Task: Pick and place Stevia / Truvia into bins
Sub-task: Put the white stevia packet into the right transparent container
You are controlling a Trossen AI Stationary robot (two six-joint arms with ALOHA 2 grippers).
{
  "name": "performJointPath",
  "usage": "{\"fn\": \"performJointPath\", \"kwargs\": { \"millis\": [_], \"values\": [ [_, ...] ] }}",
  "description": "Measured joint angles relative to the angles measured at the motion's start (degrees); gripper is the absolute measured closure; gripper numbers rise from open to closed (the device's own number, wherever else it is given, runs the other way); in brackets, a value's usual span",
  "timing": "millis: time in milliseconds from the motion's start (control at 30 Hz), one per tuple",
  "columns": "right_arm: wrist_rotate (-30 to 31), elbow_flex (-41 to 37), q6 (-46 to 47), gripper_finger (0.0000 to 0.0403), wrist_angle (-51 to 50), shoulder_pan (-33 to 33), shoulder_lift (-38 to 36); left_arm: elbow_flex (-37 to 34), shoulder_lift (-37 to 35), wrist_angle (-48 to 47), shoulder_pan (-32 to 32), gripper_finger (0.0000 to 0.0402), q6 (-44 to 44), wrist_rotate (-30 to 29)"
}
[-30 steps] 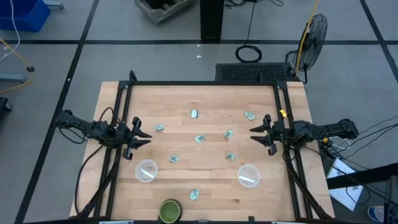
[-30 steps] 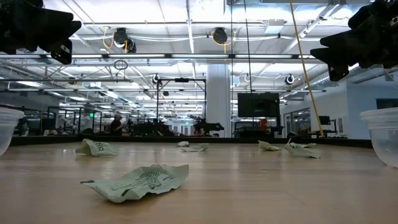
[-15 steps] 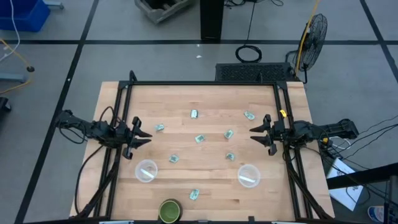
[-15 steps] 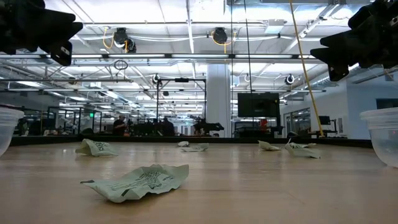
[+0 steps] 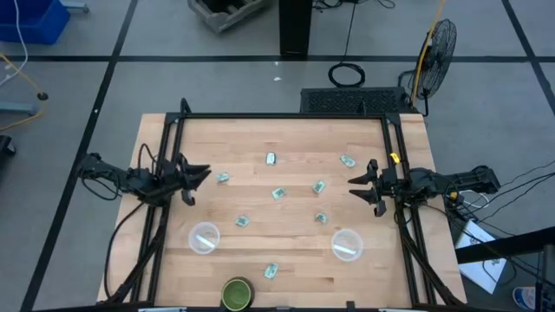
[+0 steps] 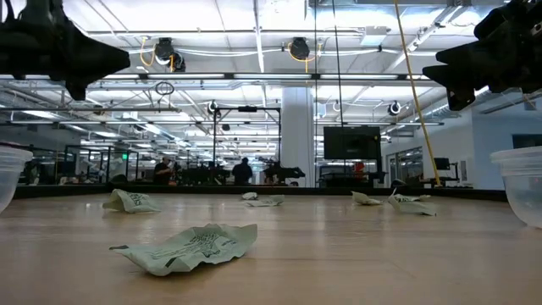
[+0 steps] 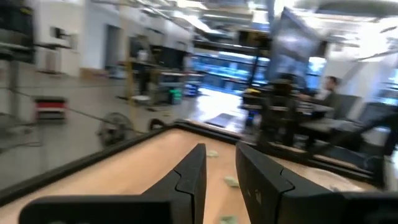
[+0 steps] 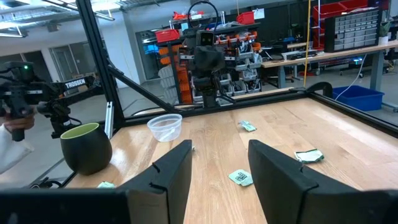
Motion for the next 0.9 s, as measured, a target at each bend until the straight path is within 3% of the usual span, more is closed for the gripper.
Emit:
{"fn": "performJointPath", "kwargs": {
  "millis": [100, 333, 600, 900],
  "values": [
    [0.0, 0.0, 0.0, 0.0252, 0.0, 0.0, 0.0, 0.0, 0.0, 2.4, 0.0, 0.0311, 2.8, -2.1],
    [0.0, 0.0, -0.1, 0.0252, 1.0, 0.0, 0.0, 0.0, 0.0, 9.8, 0.0, 0.0311, 4.3, -0.5],
    [0.0, 0.0, -1.4, 0.0252, 9.8, 0.0, 0.0, 0.0, 0.0, 8.0, 0.0, 0.0311, 2.9, -0.6],
    [0.0, 0.0, 4.3, 0.0252, 12.5, 0.1, 0.0, 0.0, 0.0, 4.3, 0.0, 0.0311, -0.2, -0.7]
  ]
}}
